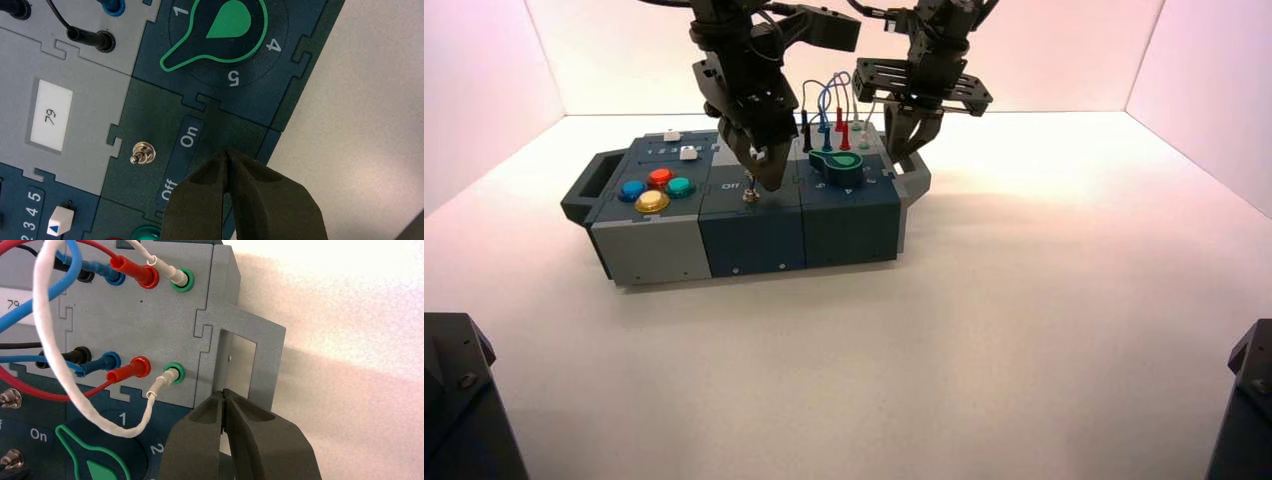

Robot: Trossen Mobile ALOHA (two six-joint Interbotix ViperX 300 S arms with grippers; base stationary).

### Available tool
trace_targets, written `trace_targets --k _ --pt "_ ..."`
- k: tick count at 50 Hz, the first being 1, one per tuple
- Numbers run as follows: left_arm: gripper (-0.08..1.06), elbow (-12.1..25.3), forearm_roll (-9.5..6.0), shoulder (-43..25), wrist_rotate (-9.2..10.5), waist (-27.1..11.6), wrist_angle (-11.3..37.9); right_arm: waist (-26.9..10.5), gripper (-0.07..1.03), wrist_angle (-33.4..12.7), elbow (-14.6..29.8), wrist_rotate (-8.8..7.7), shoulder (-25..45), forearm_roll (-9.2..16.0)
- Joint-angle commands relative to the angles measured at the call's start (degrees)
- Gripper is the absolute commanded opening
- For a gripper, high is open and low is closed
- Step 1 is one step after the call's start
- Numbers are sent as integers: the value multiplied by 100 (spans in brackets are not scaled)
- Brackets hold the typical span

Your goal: Flip the bottom switch off with the left gripper.

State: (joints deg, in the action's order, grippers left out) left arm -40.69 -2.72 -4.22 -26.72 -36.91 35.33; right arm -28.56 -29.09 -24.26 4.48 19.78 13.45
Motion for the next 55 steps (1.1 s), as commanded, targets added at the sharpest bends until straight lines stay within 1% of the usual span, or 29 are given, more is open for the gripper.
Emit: trace_targets --k 1,23,29,34,41,55 --pt "-3 -44 26 211 -9 105 62 -35 -2 9 -18 -53 97 18" --pt "-3 -44 26 237 -9 176 88 -35 -2 9 -18 -53 97 18" --pt "-3 44 9 211 -9 167 97 -35 -2 9 -18 -53 105 18" --pt "-3 211 0 141 0 9 105 -35 -2 9 0 -53 105 18" --pt "-3 352 0 44 -9 -53 132 -35 -2 0 0 -53 105 18" --pt "-3 325 26 9 -18 -44 176 -35 -2 0 -18 -53 105 18"
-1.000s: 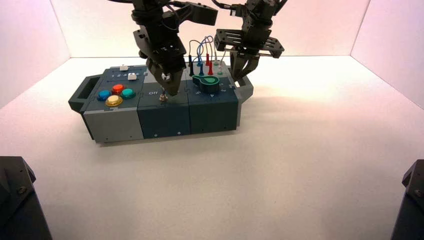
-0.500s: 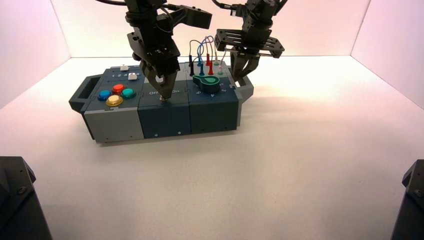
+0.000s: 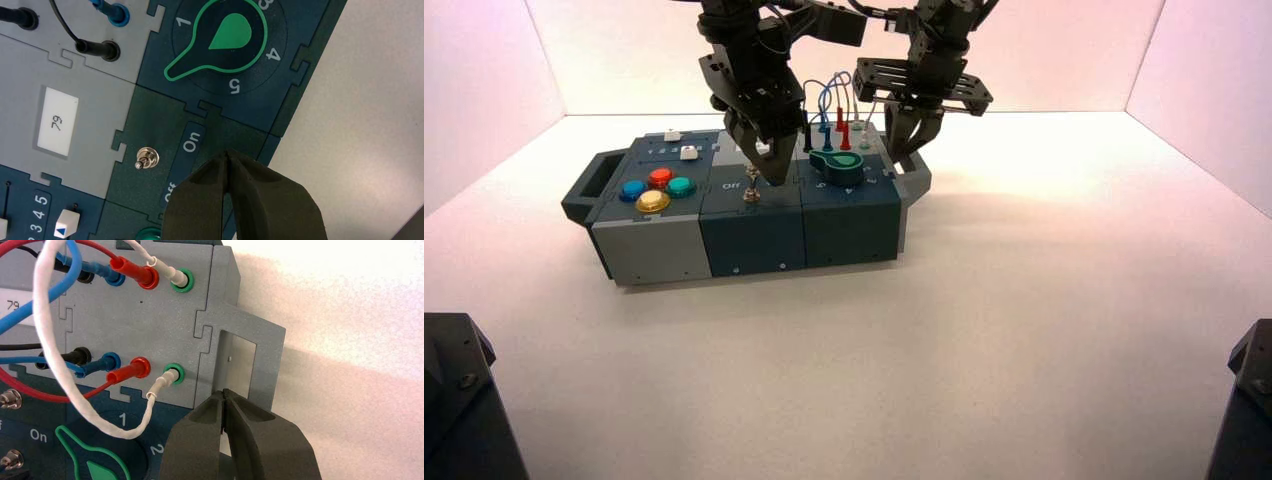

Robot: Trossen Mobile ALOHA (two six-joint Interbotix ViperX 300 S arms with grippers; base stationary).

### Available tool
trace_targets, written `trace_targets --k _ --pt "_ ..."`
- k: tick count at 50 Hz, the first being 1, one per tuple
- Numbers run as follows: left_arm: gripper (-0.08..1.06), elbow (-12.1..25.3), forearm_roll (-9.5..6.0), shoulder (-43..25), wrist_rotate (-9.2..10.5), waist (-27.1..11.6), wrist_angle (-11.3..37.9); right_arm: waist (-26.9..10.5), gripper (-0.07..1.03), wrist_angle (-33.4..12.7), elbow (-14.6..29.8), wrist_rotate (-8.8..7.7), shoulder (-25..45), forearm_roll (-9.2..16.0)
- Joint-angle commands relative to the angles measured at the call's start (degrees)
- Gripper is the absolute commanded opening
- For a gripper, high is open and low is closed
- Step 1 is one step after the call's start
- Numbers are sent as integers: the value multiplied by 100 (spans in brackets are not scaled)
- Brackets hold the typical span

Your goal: Flip the bottom switch off with the left gripper.

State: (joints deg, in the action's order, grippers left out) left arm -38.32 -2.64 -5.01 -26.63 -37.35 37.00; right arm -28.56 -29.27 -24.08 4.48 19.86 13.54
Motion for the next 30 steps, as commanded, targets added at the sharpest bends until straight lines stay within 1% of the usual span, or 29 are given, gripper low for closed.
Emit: trace_targets --k 1,12,30 --pt "-3 79 26 88 -26 0 0 -35 -2 9 -35 -53 97 9" --pt "-3 35 123 88 -26 97 9 -35 -2 9 -18 -62 97 9" --pt "-3 -70 141 149 -26 202 9 -35 -2 0 -9 -62 88 9"
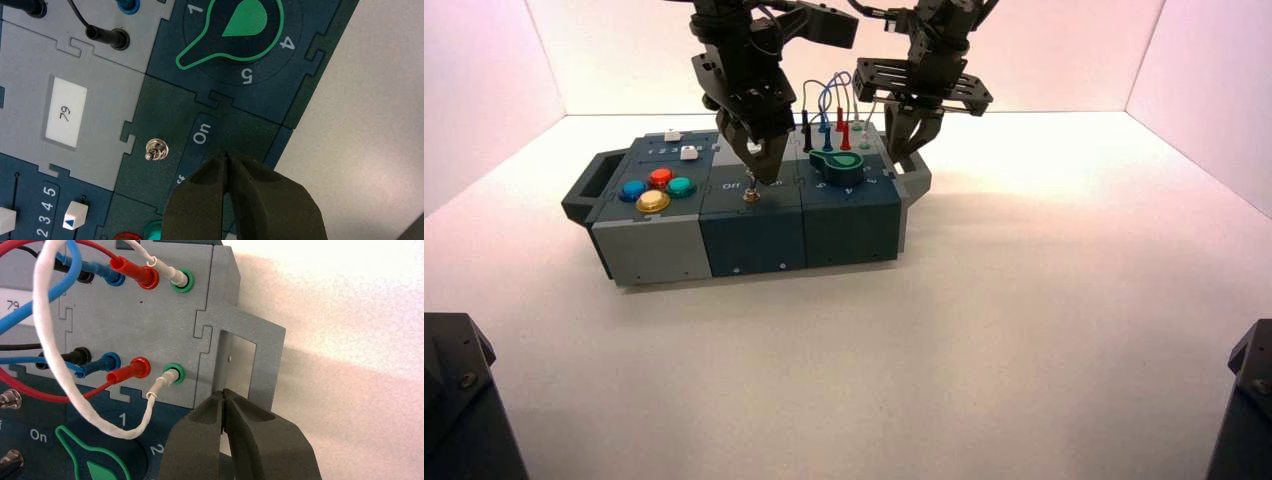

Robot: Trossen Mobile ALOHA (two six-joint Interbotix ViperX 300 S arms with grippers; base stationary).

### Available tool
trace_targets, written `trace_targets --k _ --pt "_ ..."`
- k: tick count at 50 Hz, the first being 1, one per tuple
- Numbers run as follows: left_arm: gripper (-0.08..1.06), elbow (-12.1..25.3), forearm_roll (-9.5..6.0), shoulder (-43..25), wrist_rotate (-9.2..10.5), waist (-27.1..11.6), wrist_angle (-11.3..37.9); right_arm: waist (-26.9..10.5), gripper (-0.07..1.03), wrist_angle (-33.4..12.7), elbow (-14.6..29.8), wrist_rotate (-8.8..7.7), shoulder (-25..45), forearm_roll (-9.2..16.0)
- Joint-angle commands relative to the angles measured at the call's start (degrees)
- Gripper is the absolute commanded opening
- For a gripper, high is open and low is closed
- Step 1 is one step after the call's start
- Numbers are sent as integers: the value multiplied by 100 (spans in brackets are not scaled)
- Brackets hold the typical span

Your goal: Flip the bottom switch off with the left gripper.

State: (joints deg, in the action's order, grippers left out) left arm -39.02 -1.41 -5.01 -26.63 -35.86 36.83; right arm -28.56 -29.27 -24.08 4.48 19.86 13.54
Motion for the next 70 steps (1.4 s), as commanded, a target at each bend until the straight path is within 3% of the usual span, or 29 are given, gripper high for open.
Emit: trace_targets --k 1,70 --pt "-3 -18 18 158 -26 53 26 -35 -2 -9 -18 -62 88 9" --pt "-3 -334 18 237 -26 70 79 -35 -2 -18 -35 -62 62 9"
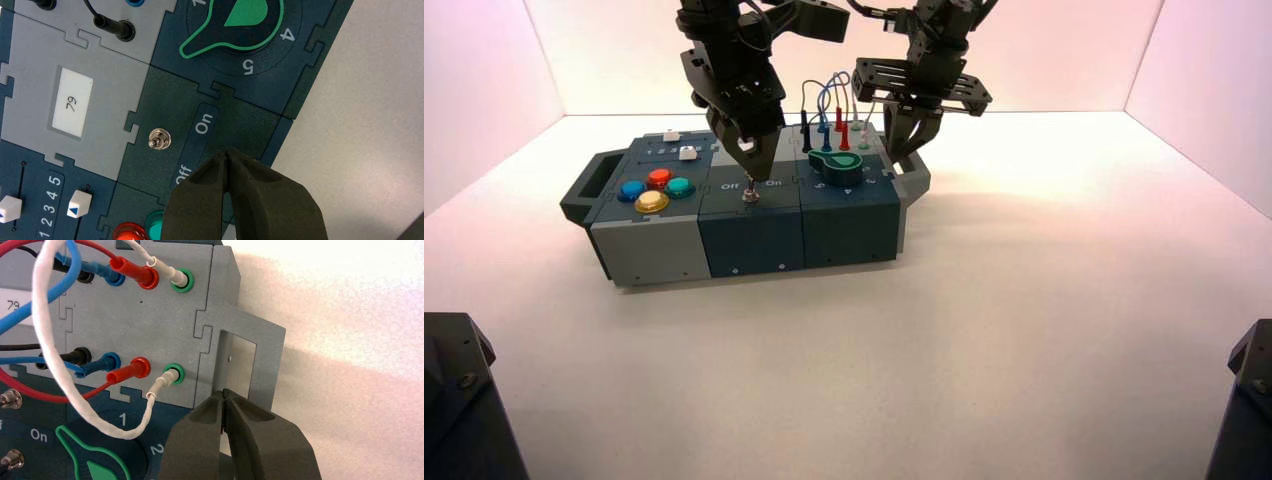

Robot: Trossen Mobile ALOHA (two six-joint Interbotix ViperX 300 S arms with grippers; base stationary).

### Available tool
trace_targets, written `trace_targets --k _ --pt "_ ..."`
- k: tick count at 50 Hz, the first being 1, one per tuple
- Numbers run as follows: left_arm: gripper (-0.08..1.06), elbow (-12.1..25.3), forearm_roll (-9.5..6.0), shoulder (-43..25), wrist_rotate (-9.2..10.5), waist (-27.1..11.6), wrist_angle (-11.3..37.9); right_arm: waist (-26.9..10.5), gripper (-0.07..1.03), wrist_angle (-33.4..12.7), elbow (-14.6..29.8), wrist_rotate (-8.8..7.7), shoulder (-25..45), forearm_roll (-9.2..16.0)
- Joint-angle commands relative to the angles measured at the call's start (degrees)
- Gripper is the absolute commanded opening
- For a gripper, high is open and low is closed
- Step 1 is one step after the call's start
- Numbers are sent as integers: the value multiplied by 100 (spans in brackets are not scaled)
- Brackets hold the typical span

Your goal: Flip the bottom switch off with the left gripper.

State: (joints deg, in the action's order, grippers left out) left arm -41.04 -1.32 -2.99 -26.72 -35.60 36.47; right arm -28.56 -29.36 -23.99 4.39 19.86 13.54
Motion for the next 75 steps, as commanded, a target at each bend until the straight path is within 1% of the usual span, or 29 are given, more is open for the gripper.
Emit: trace_targets --k 1,22,31,39,42,47,51,54,59,65,70,75 --pt "-3 -132 9 35 -18 44 114 -35 -2 -9 -44 -53 62 9" --pt "-3 -202 9 26 -18 176 202 -44 -2 -9 -35 -53 53 9" --pt "-3 -229 9 0 -18 176 211 -35 -2 -9 -26 -53 62 9" --pt "-3 -123 9 35 -18 185 202 -35 -2 -9 -53 -53 44 9" --pt "-3 -26 9 88 0 176 202 -35 -2 -9 -70 -53 35 9" --pt "-3 158 -44 290 18 185 193 -35 -2 0 -132 -62 -9 0" --pt "-3 308 -105 536 26 176 176 -35 -2 0 -185 -132 -97 -35" --pt "-3 422 -158 756 26 176 158 -18 -2 9 -202 -149 -193 -62" --pt "-3 501 -202 1037 53 176 158 -18 -2 9 -202 -158 -413 -105" --pt "-3 422 -211 1327 114 176 158 -18 -2 0 -193 -158 -650 -132" --pt "-3 299 -229 1538 264 176 149 -18 -2 0 -193 -185 -861 -185" --pt "-3 149 -237 1688 352 176 149 -44 -2 -9 -185 -220 -1037 -202"
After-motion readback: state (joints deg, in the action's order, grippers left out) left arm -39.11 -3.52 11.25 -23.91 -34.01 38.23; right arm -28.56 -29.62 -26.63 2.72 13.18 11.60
